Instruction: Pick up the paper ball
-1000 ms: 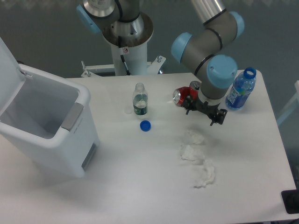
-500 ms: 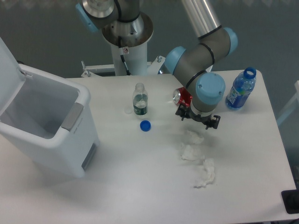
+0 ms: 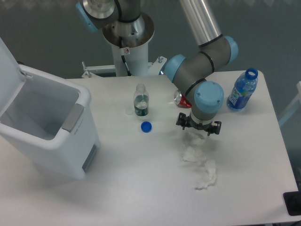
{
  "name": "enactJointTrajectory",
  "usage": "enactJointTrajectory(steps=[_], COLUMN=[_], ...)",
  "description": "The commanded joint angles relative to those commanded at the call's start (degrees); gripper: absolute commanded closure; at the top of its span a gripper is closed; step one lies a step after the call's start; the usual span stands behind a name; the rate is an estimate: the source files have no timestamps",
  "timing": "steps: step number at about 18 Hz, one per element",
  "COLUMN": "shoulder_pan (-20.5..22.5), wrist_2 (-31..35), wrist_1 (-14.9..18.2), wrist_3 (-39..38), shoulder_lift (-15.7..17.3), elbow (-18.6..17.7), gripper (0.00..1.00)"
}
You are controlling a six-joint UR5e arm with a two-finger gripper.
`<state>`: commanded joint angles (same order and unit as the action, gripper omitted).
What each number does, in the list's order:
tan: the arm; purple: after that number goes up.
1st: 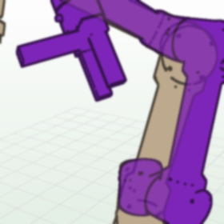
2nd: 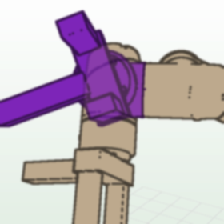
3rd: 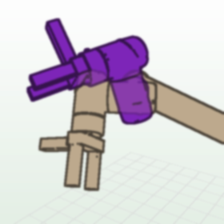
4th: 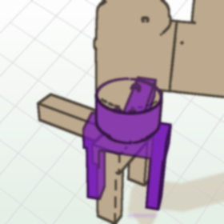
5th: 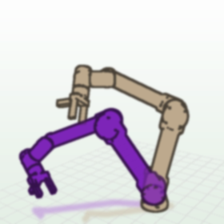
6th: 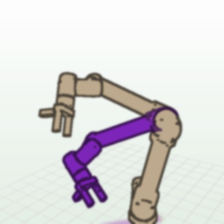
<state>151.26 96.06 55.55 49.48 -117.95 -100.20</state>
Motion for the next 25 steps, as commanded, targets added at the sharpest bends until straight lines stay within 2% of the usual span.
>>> enactJointTrajectory(steps=[2, 6, 8, 17, 21, 25], shoulder_pan=[0.00, -0.18, -0.18, -0.09, 0.09, 0.35], wrist_2=[0.00, 0.00, 0.00, -0.17, -0.09, -0.26], wrist_1=[0.00, -0.09, -0.09, 0.18, 0.79, 4.21], wrist_3=[-0.26, -0.35, -0.26, -0.79, -0.44, 0.00], shoulder_lift=[0.00, -0.09, 0.00, 0.35, 0.79, 4.56], elbow=[0.00, 0.09, 0.17, 1.23, 2.63, 4.12], gripper=[0.31, 0.63, 0.73, 1.00, 1.00, 1.00])
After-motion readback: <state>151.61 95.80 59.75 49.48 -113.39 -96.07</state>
